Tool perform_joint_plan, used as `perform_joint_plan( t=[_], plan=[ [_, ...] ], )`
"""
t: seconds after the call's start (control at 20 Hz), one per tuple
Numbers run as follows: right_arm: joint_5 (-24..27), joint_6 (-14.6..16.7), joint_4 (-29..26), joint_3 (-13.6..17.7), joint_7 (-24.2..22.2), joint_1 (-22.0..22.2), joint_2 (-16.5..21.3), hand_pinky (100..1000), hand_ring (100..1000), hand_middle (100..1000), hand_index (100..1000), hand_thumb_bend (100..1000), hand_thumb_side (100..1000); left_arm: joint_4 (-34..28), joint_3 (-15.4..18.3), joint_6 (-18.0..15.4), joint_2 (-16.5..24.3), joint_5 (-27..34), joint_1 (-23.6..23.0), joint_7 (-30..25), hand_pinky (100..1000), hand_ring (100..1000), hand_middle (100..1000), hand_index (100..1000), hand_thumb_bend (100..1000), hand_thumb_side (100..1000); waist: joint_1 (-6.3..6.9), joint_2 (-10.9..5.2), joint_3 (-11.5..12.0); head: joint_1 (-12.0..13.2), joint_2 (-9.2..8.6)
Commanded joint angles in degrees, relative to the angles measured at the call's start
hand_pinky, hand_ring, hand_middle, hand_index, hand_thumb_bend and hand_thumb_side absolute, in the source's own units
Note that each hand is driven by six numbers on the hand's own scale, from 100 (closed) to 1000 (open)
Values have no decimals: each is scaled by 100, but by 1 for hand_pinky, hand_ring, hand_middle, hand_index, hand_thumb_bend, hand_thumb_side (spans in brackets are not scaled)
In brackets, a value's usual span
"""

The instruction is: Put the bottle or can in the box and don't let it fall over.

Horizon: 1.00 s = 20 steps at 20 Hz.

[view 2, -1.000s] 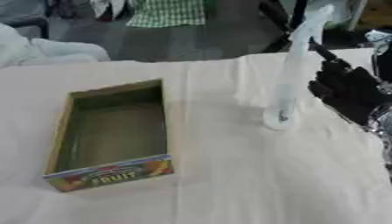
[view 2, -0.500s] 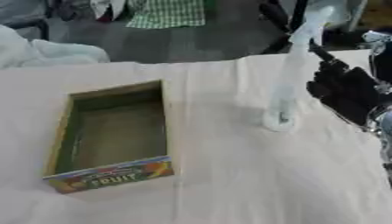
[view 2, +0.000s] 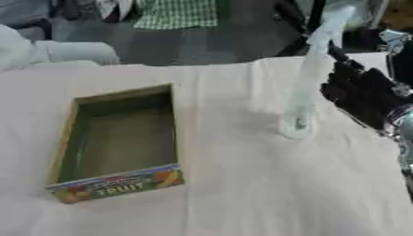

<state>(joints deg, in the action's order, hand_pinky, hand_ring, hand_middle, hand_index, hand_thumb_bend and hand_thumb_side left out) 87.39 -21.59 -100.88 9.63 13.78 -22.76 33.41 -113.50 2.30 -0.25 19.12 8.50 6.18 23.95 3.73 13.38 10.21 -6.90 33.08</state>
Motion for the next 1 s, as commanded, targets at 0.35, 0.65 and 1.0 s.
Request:
perform_joint_plan(
  t=[0.35, 0.65, 1.0],
  plan=[
    [122, -39, -148, -9, -4, -167, 79, 100, 100, 155, 988, 100, 838, -109, 11, -7, 96, 21, 64, -18, 751, 923, 806, 759, 734, 617, -34, -60, 20, 0, -94],
    [182, -47, -159, -39, -39, -277, 103, 100, 100, 159, 987, 100, 834, -109, 7, -7, 95, 27, 68, -20, 751, 923, 807, 759, 735, 617, -32, -53, 28, -10, -106],
    [243, -13, -187, -52, -50, -377, 135, 100, 100, 163, 986, 100, 831, -109, 1, 0, 95, 25, 64, -23, 751, 924, 807, 759, 734, 617, -40, -50, 30, -18, -95]
  ],
)
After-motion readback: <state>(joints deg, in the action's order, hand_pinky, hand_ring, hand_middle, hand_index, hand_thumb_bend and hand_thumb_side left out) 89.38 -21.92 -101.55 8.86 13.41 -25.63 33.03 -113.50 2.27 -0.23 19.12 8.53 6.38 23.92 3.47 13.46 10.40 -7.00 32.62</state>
